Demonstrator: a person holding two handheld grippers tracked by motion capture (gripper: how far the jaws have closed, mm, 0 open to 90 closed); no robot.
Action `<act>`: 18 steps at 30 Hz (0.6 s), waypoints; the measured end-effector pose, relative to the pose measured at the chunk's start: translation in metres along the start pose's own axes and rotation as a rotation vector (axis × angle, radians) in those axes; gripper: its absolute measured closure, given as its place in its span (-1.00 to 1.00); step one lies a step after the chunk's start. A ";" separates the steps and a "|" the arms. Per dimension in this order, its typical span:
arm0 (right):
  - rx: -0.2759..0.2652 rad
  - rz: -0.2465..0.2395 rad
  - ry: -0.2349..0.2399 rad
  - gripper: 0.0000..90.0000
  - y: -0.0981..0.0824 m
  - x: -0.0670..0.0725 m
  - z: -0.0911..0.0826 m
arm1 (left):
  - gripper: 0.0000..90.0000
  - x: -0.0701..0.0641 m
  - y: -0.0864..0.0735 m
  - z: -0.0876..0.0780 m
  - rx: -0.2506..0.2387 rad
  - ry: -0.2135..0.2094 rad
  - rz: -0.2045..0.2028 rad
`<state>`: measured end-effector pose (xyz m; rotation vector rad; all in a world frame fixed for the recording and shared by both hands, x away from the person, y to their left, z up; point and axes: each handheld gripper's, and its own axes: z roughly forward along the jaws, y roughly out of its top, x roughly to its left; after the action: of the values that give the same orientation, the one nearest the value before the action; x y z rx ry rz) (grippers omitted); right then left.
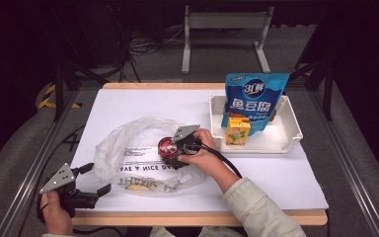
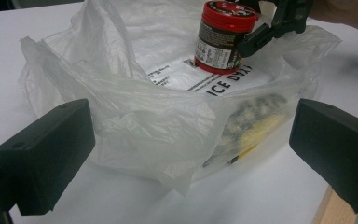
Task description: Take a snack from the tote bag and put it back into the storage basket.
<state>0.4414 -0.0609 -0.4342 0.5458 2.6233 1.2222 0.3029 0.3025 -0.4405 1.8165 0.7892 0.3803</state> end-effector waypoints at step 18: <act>0.015 -0.054 -0.011 -0.43 -0.001 0.004 0.006 | -0.99 0.000 0.000 0.000 0.000 0.002 -0.002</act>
<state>0.4393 -0.0557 -0.4386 0.4795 2.6220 1.1808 0.3028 0.3028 -0.4406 1.8153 0.7922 0.3807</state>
